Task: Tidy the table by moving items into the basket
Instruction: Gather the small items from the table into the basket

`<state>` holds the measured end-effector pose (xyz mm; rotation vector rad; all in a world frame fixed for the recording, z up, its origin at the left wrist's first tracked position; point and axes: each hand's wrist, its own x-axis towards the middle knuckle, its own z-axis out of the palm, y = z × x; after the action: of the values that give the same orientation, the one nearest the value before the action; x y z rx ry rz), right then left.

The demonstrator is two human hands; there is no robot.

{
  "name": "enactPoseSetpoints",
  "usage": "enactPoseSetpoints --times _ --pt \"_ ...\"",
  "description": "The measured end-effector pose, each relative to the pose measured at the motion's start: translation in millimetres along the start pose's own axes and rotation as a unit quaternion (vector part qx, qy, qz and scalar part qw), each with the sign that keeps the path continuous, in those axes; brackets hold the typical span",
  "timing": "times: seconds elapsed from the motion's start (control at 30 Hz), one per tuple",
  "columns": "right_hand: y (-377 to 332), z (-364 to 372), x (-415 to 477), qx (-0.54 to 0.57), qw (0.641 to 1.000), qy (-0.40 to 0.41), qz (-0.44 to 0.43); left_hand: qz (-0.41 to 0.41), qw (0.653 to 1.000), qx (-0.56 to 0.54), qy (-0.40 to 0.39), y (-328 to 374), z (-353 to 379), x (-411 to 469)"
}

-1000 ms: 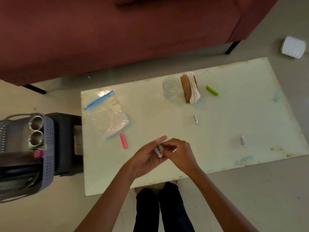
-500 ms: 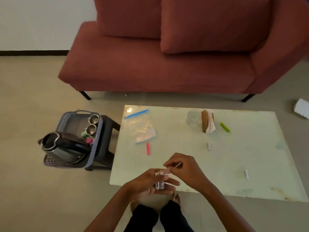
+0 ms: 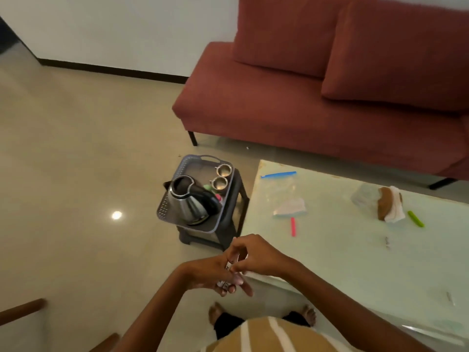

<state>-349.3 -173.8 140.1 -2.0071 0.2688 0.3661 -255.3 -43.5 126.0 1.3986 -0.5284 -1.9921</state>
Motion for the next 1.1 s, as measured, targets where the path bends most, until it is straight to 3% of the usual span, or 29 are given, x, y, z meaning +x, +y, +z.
enactPoseSetpoints --times 0.13,0.3,0.53,0.8,0.93,1.1 --pt "-41 44 36 0.013 0.999 -0.021 -0.024 -0.006 1.0 0.009 0.017 -27 -40 -58" --pt "-76 63 78 0.078 0.997 -0.011 -0.01 0.057 0.988 -0.007 0.145 -45 -79 -106" --pt "-95 42 154 0.17 0.981 0.068 0.059 0.135 0.918 -0.188 0.324 -44 -147 -129" --pt "-81 20 275 0.225 0.963 0.106 0.104 0.126 0.868 -0.239 0.417 -19 -246 -111" --pt "-68 -2 336 0.178 0.964 0.133 0.144 0.07 0.857 -0.231 0.454 -6 -289 -112" --pt "-47 -3 413 0.014 0.98 0.116 0.159 0.034 0.856 -0.225 0.465 3 -333 -118"
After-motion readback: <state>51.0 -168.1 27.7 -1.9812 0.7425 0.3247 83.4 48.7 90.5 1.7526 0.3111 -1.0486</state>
